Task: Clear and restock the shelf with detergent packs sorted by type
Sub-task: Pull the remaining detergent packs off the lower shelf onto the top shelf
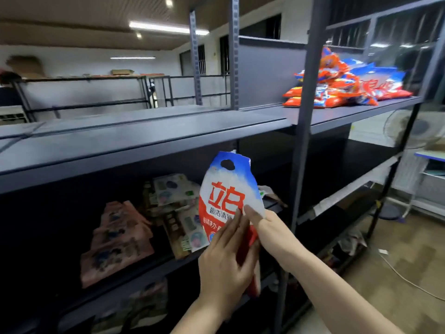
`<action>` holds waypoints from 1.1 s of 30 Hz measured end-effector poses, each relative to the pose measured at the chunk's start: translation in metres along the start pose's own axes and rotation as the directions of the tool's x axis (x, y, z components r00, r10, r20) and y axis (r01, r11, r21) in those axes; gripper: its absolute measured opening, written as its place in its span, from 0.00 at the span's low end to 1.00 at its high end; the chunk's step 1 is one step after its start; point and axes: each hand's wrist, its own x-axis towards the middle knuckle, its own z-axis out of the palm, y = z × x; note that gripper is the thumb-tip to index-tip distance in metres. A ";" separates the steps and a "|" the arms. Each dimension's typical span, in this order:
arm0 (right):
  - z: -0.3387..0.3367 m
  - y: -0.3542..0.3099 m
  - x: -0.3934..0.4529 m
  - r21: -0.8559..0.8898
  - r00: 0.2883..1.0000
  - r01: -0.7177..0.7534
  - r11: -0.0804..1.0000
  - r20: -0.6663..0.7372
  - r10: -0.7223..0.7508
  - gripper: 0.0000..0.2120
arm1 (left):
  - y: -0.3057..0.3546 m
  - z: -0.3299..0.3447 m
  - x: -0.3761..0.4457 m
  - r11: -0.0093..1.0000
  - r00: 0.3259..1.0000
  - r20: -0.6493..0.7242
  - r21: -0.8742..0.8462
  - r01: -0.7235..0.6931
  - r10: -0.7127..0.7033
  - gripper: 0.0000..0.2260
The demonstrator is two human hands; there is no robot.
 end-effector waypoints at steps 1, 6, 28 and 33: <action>-0.017 -0.003 0.000 0.027 1.000 -0.013 1.000 -0.002 0.013 0.16 | 0.006 0.009 0.006 1.000 0.999 0.034 -0.022 -0.011 0.012 0.20; -0.102 -0.013 -0.004 0.154 0.993 -0.046 0.987 -0.098 0.062 0.12 | 0.034 0.065 0.040 0.987 0.986 0.133 -0.111 0.117 -0.102 0.30; -0.414 -0.016 0.005 0.205 0.786 0.286 0.936 -0.609 -0.107 0.11 | 0.153 0.300 0.250 0.995 0.975 0.199 -0.001 0.103 -0.101 0.10; -0.471 -0.012 0.018 0.121 0.649 0.344 0.931 -0.748 -0.143 0.11 | 0.148 0.343 0.302 0.911 0.962 0.249 0.413 -0.001 -0.112 0.24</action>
